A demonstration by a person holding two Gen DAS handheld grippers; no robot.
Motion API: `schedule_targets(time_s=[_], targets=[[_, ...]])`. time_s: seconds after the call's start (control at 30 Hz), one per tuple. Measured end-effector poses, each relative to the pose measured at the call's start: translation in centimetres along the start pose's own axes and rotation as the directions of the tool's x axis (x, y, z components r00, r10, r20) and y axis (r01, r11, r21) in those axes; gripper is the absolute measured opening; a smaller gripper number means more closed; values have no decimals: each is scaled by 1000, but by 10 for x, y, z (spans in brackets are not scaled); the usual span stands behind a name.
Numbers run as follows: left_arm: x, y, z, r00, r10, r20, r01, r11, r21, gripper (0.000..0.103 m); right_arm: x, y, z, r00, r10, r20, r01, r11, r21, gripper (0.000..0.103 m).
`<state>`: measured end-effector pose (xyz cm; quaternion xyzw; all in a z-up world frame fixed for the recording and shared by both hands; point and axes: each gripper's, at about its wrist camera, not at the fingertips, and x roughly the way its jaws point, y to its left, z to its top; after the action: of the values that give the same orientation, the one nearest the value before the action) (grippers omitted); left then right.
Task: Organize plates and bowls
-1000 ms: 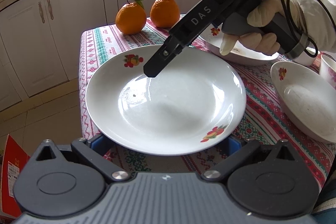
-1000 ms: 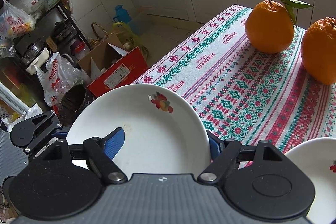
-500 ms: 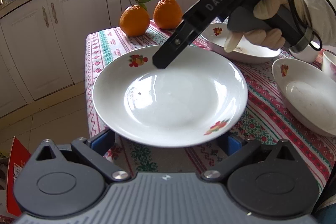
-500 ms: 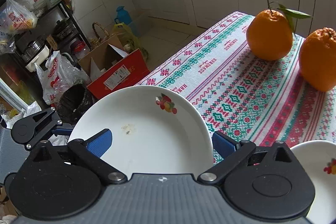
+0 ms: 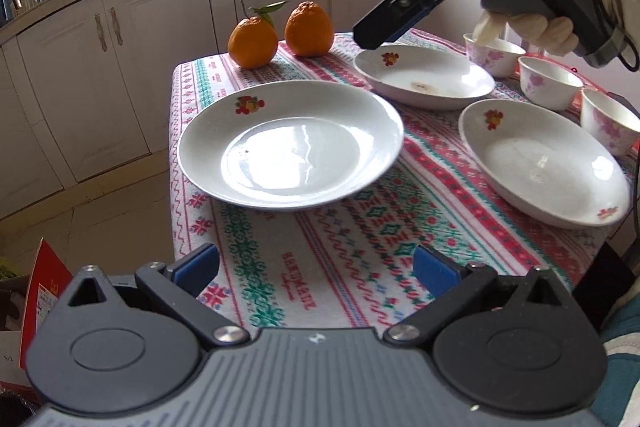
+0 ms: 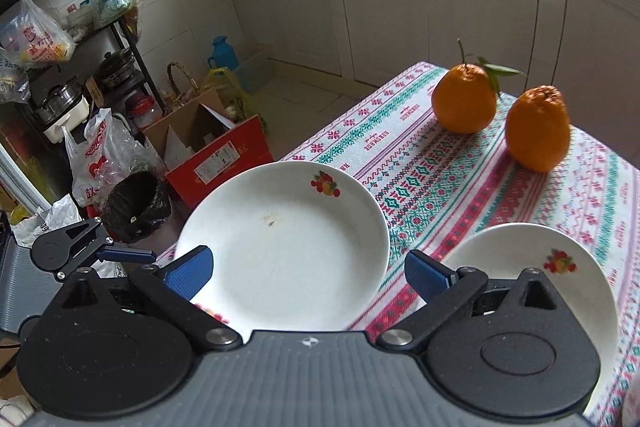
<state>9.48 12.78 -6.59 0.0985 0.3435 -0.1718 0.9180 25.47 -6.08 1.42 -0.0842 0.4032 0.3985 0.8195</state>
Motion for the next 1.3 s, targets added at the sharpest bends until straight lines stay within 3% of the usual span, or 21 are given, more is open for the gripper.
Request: schedule_targets(time_s=[0.37,0.6,0.97,1.3], targets=[[-21,-58,1,996,-76,44,74,996,43,102,-75,14,-65,993,-106,45,106,994,13,103],[-14,-94,0,989,-137,56,133,989,67,102,-103,0,-112,983,-180,23,177,980,95,103],[10,-125,-2,983,-182,15,178,976,127,102,-108,-14,-157,981,-189,-40,193,956,221,103],[26,-125,2,970,-242,-6,240,962,126,103,-96,-24,-160,981,-176,-83,191,947,257,103]])
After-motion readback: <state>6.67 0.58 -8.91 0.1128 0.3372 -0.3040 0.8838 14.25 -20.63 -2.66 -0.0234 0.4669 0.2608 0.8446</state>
